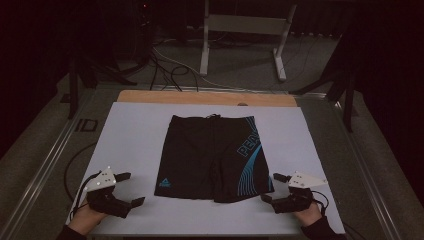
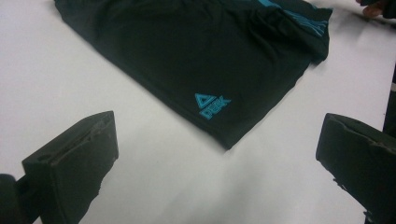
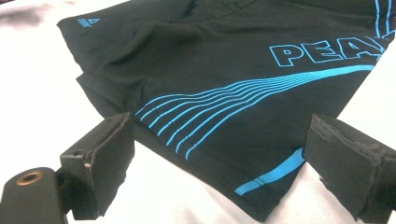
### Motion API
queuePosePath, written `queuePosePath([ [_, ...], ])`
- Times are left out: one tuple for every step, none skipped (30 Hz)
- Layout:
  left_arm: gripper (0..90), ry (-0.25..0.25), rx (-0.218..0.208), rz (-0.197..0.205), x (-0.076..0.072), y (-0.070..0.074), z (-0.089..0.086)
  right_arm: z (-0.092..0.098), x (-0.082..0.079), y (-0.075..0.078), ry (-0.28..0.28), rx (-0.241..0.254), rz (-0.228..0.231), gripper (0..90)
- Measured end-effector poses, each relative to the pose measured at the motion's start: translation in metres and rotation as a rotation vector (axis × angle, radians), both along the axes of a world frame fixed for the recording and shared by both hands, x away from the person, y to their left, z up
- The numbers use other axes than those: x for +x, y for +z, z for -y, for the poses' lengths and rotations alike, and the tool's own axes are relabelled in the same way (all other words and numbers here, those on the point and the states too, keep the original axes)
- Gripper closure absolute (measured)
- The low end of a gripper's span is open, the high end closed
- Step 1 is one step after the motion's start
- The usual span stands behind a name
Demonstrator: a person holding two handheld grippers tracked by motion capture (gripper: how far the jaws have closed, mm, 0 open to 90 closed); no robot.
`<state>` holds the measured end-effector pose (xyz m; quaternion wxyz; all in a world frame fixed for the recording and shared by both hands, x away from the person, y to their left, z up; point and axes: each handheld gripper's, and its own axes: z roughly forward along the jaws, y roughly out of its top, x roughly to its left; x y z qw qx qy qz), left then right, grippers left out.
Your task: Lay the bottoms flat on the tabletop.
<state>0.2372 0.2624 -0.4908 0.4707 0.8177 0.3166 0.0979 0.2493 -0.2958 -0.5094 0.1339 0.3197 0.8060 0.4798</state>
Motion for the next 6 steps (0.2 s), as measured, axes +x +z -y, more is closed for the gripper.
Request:
queuePosePath([
  [0.1, -0.001, 0.003, -0.001, 0.0, -0.0002, 0.0006, 0.0006, 0.0001, 0.0, -0.004, -0.002, 0.001, 9.6],
  [0.1, -0.003, 0.003, -0.001, -0.0001, -0.0006, 0.0011, 0.0005, 0.0001, 0.0001, -0.008, 0.008, -0.001, 9.6],
  [0.1, -0.003, 0.001, -0.005, -0.0001, -0.0011, 0.0019, 0.0008, 0.0002, 0.0004, -0.01, 0.008, 0.004, 9.6],
  [0.1, -0.006, 0.008, -0.007, 0.0001, -0.0014, 0.0022, 0.0009, 0.0003, 0.0004, -0.01, 0.009, 0.01, 9.6],
  [0.1, -0.007, 0.009, -0.008, 0.0001, -0.0018, 0.0027, 0.0012, 0.0003, 0.0006, -0.007, 0.011, 0.012, 9.6],
  [0.1, -0.007, 0.009, -0.008, 0.0001, -0.0018, 0.0027, 0.001, 0.0001, 0.0007, -0.006, 0.011, 0.014, 9.6],
])
